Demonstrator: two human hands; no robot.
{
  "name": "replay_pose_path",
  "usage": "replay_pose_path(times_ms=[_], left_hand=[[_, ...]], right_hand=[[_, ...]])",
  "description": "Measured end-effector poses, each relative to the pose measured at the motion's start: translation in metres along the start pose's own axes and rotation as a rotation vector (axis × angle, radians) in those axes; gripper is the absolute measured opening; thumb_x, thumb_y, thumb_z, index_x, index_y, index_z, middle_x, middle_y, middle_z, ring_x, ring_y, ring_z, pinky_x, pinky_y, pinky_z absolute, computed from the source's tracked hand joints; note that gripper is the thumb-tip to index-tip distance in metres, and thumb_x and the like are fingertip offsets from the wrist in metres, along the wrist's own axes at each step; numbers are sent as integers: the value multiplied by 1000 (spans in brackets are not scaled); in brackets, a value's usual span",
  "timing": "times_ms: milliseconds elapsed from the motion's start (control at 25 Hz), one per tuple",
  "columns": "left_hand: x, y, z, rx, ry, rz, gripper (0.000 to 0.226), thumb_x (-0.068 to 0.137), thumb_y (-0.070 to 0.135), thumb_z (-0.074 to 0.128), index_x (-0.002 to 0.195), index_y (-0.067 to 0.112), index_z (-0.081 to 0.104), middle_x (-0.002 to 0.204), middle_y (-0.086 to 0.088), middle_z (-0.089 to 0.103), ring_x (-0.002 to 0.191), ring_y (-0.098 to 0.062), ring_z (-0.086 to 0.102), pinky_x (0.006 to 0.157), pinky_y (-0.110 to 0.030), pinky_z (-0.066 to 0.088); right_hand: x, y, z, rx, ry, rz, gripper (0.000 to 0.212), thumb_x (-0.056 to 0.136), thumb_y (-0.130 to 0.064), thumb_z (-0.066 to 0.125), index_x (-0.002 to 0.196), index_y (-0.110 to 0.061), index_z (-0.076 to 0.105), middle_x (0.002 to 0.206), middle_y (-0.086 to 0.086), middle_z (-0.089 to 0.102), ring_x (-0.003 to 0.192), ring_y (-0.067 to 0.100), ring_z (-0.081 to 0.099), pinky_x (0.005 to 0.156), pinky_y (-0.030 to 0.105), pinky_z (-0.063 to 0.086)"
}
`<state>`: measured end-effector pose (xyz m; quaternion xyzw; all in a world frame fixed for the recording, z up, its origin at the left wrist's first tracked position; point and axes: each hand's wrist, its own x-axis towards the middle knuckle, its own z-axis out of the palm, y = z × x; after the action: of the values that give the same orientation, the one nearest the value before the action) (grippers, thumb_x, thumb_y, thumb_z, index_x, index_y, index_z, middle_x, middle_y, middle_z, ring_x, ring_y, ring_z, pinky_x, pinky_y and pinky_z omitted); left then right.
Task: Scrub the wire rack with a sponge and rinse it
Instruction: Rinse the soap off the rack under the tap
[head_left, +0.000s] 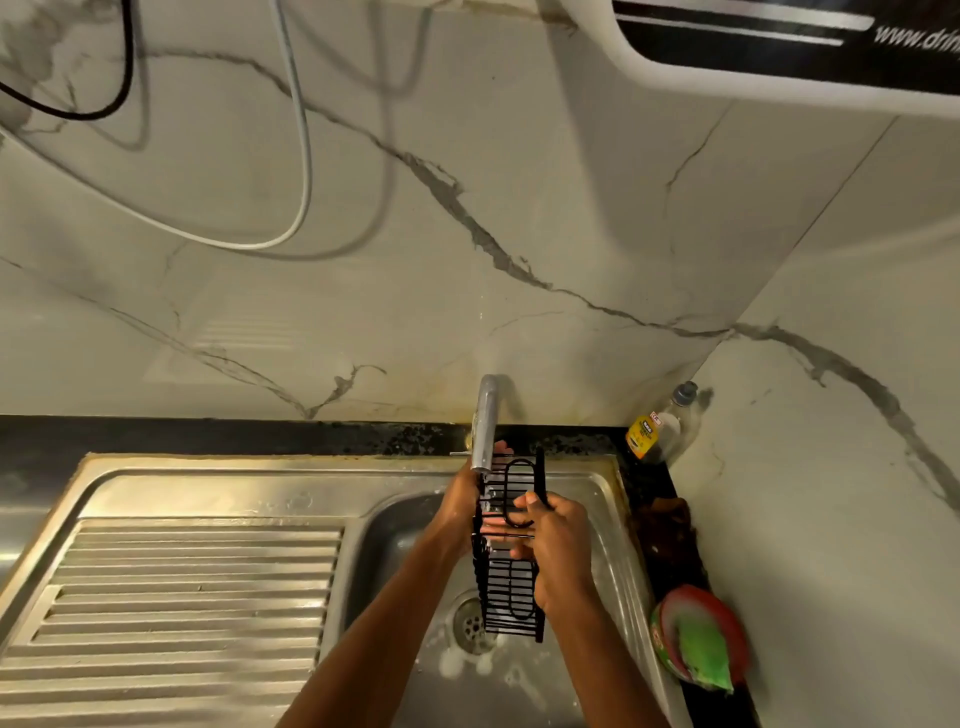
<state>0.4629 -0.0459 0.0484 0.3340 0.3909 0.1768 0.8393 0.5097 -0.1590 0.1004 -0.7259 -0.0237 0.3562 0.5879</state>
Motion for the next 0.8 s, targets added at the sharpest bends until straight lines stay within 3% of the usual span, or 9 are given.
replay_pose_path(times_ms=[80,240,400,480,600,720,800], left_hand=[[9,7,6,28,-46,-21,45,108,34,41,127,5,69,95,-19,74,73,-27,73,69,-36,61],[6,17,21,143,-39,-13,44,110,29,36,103,4,73,83,-10,79,67,-20,76,65,-32,61],[1,6,12,121,-63,16,49,109,41,40,127,5,68,116,-27,73,84,-29,75,77,-38,62],[-5,-4,3,89,-57,23,45,108,34,38,134,6,63,115,-26,72,85,-30,73,77,-39,59],[-23,-17,-8,147,-51,89,47,110,41,36,122,8,68,102,-14,77,88,-27,74,81,-39,59],[-37,-37,-20,258,-20,180,57,108,53,33,113,11,72,103,-10,79,101,-30,74,90,-41,58],[-37,-44,-24,296,-12,245,54,109,50,35,114,12,73,107,-11,78,105,-31,73,95,-45,56]], right_hand=[[1,-5,-6,15,4,35,23,102,-15,53,92,0,66,86,23,74,62,30,65,41,25,42],[-9,-1,-15,28,14,56,20,101,-13,52,96,0,66,84,17,76,67,28,71,41,22,37],[-16,10,-9,92,95,15,21,101,-15,52,96,-3,68,85,18,76,74,37,73,44,24,40],[-18,8,-4,110,103,2,22,101,-13,51,95,-1,68,80,17,76,69,34,74,42,24,40],[-21,0,0,106,115,-7,23,102,-11,50,92,1,67,66,8,72,46,14,66,38,22,40],[-21,5,-2,72,89,-5,23,102,-13,52,88,-3,68,75,12,73,51,15,65,40,23,41],[-24,10,-3,55,73,-17,23,102,-12,52,85,-7,67,73,9,73,54,16,66,42,24,42]])
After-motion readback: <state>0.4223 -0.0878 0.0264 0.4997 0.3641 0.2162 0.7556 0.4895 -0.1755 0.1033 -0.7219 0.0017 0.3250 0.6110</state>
